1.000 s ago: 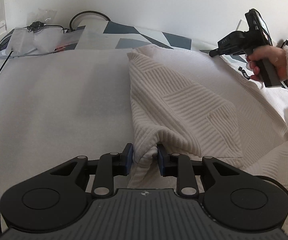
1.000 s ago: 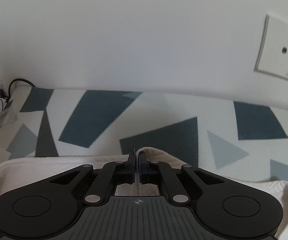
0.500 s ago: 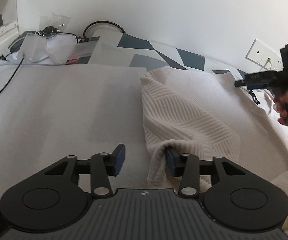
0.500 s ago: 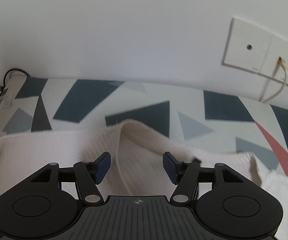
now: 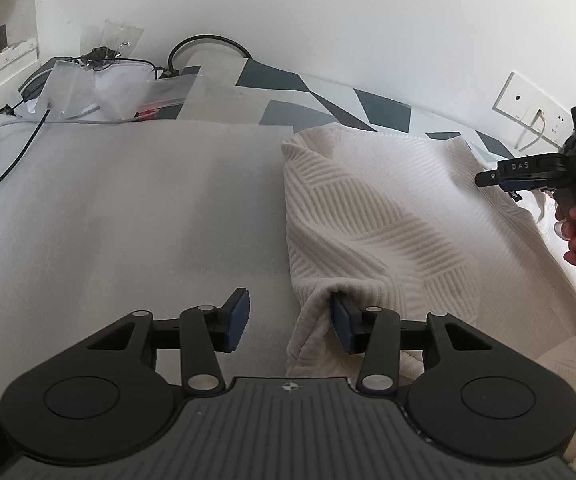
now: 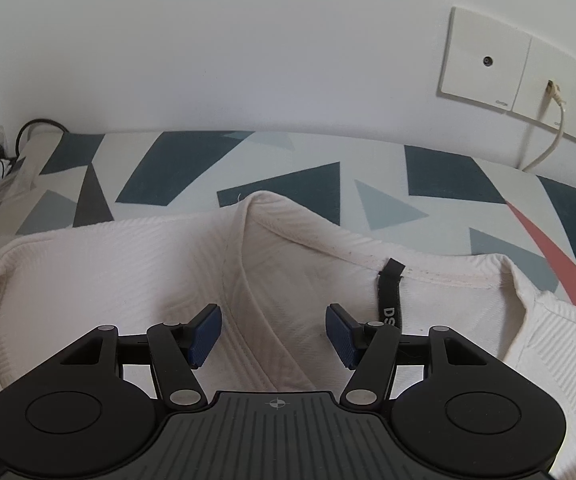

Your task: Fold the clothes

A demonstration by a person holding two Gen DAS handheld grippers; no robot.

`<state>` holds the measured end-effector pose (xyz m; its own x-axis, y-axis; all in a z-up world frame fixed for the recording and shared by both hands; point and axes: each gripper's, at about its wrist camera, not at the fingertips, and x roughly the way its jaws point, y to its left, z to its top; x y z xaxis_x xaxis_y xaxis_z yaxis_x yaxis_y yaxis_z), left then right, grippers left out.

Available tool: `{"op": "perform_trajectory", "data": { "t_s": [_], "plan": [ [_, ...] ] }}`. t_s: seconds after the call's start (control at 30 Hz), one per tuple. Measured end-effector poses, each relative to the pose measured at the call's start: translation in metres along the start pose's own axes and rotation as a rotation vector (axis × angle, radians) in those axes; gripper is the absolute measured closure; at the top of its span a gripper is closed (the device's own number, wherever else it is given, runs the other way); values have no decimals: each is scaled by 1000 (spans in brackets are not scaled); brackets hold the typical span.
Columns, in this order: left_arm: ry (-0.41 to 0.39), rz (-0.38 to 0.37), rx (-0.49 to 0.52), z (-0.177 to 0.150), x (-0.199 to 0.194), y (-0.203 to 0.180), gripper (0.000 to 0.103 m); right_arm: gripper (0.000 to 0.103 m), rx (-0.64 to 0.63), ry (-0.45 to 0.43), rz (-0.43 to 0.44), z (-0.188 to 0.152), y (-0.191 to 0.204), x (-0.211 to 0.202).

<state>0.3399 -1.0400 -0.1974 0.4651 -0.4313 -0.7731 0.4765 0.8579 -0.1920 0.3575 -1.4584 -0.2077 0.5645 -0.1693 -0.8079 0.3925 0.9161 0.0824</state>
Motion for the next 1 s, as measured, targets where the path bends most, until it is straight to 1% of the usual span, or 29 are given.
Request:
{"op": "perform_trajectory", "data": {
  "t_s": [0.2, 0.37, 0.67, 0.77, 0.8, 0.83, 0.87, 0.9, 0.93, 1.0],
  "plan": [
    [9, 0, -4, 0, 2, 1, 57, 49, 6, 9, 3, 3, 1, 7],
    [17, 3, -3, 1, 5, 2, 54, 49, 1, 9, 0, 3, 1, 10],
    [24, 7, 2, 1, 7, 3, 54, 49, 0, 6, 1, 5, 0, 11],
    [24, 19, 0, 2, 6, 4, 46, 48, -18, 1, 1, 3, 3, 9],
    [26, 26, 0, 2, 6, 4, 40, 47, -27, -5, 1, 2, 5, 6],
    [30, 35, 0, 3, 6, 4, 33, 43, -38, -12, 2, 0, 7, 3],
    [38, 43, 2, 4, 5, 5, 29, 39, -48, -20, 2, -2, 8, -1],
    [44, 45, 10, 4, 3, 5, 25, 28, -54, -35, 0, -5, 10, -5],
    [47, 40, 25, 5, 1, 6, 23, 16, -59, -54, -4, -9, 13, -11],
    [35, 28, 61, 7, -10, 8, 23, 4, -62, -86, -7, -21, 16, -23]
  ]
}}
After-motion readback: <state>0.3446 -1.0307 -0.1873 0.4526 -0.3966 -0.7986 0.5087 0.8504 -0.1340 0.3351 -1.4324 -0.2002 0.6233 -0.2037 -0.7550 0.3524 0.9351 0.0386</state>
